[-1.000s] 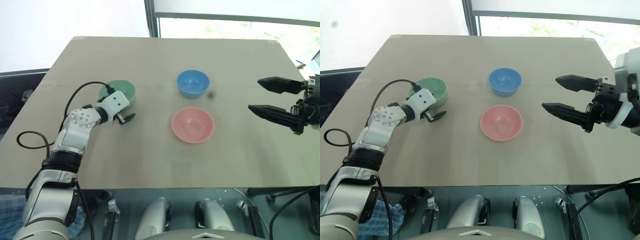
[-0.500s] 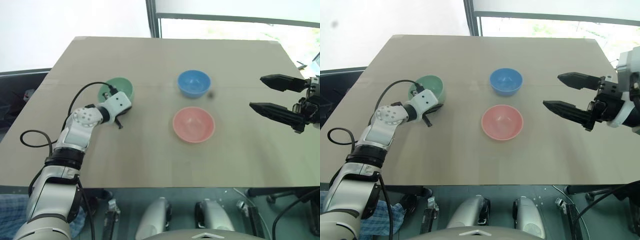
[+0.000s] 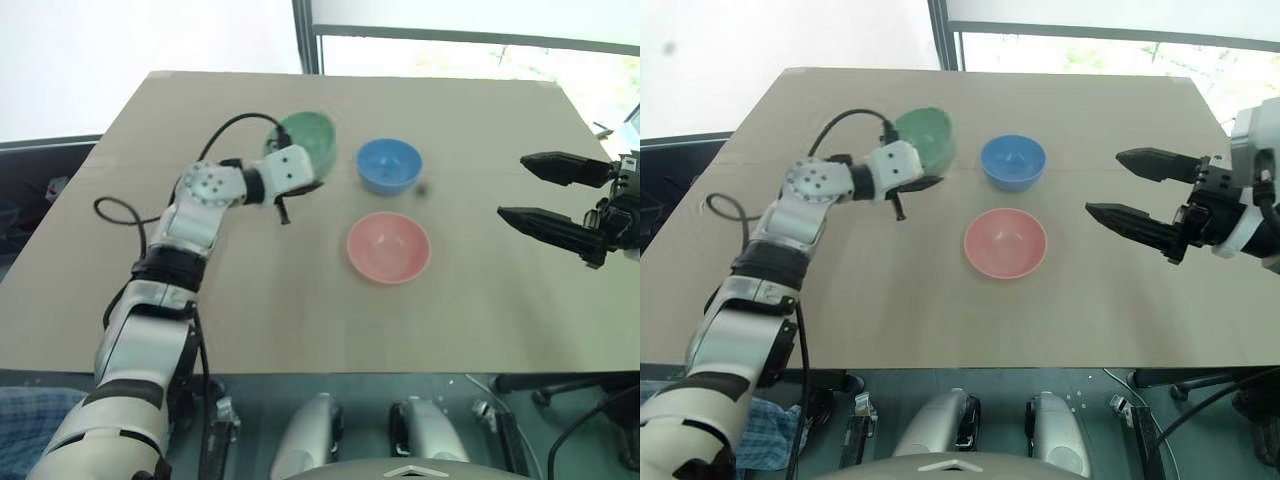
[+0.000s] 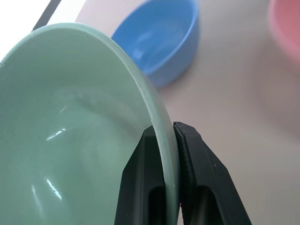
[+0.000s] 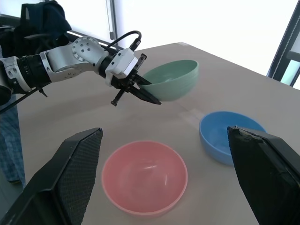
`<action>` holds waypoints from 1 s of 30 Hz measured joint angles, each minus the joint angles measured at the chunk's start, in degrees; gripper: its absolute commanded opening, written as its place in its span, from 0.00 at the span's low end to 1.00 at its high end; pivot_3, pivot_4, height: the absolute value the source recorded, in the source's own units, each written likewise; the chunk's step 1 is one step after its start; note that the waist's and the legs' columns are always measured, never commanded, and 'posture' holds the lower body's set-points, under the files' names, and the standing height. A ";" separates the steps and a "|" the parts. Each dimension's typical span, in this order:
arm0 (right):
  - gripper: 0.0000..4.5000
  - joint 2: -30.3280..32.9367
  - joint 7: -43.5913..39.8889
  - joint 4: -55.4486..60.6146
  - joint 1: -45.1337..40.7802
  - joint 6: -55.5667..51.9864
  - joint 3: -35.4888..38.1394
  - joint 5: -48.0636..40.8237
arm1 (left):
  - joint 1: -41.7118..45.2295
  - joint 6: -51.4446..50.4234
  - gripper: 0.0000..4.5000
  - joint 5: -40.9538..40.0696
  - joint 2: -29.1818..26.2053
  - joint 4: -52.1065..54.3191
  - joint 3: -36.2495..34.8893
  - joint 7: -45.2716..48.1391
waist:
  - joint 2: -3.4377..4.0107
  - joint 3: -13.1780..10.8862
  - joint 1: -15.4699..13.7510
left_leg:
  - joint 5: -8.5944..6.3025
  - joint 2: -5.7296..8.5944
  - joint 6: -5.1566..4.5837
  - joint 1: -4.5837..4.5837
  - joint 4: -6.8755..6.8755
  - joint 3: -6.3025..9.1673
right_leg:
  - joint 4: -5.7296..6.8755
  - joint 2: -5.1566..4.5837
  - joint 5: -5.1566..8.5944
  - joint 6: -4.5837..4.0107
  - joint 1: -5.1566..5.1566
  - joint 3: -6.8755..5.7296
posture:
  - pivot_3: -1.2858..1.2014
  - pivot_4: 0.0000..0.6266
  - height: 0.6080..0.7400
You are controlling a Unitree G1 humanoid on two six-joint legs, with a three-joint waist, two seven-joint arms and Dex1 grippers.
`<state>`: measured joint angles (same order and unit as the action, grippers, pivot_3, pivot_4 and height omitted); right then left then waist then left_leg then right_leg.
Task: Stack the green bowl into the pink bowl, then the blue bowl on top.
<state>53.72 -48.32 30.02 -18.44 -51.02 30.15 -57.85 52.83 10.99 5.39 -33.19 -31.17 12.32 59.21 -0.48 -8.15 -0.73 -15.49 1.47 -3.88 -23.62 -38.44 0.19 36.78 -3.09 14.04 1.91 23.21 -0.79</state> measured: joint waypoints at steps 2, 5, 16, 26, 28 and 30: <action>1.00 0.01 0.10 0.00 0.11 0.15 -0.12 -0.01 | 0.00 1.25 0.01 -0.66 -0.05 2.45 1.42 3.89 | 0.00 0.00 -0.06 | 0.01 0.00 0.00 0.00 0.00 0.00 | 0.00 0.02 0.00 0.00 0.00 0.00 | 0.52 0.24 1.00; 1.00 -0.01 0.16 0.03 0.12 0.58 -0.51 -0.01 | -0.14 1.49 0.01 -2.56 0.29 7.60 2.95 8.97 | 0.00 0.00 -0.19 | 0.00 0.00 -0.01 -0.04 -0.10 0.01 | 0.02 0.03 0.00 0.00 -0.01 -0.02 | 0.52 0.24 1.00; 1.00 -0.34 1.44 0.53 0.74 2.66 -1.70 -0.02 | -4.50 2.79 0.01 -9.57 0.92 23.55 7.64 21.35 | 0.01 0.00 -0.11 | -0.02 -0.04 -0.07 0.00 -0.33 0.01 | 0.14 0.13 -0.01 0.04 -0.10 -0.03 | 0.52 0.24 1.00; 1.00 -0.45 2.48 0.99 1.86 3.89 -2.12 -0.79 | -6.28 5.77 0.25 -13.93 1.13 24.84 8.30 25.09 | 0.01 0.00 -0.14 | -0.16 -0.05 -0.31 0.00 -0.69 0.06 | 0.17 0.20 -0.05 0.12 -0.25 -0.08 | 0.52 0.24 1.00; 1.00 -0.44 2.59 1.00 2.09 3.97 -2.13 -0.90 | -6.28 5.86 0.45 -14.44 1.24 24.84 8.19 25.01 | 0.01 0.00 -0.15 | -0.16 -0.05 -0.32 0.01 -0.71 0.06 | 0.16 0.20 -0.05 0.12 -0.27 -0.08 | 0.52 0.24 1.00; 1.00 -0.44 2.68 1.01 2.24 3.99 -2.13 -1.01 | -6.28 6.89 0.64 -14.44 1.55 24.68 8.01 24.29 | 0.01 0.00 -0.15 | -0.16 -0.05 -0.32 0.01 -0.73 0.06 | 0.16 0.20 -0.05 0.13 -0.28 -0.09 | 0.52 0.24 1.00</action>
<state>53.27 -45.64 31.03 -16.21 -47.02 28.02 -58.85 46.55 17.88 -9.05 -31.64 -6.50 20.33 83.50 -0.47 -8.14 -0.88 -15.65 1.42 -4.20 -23.61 -39.17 0.26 36.94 -2.89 13.99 2.03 22.93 -0.88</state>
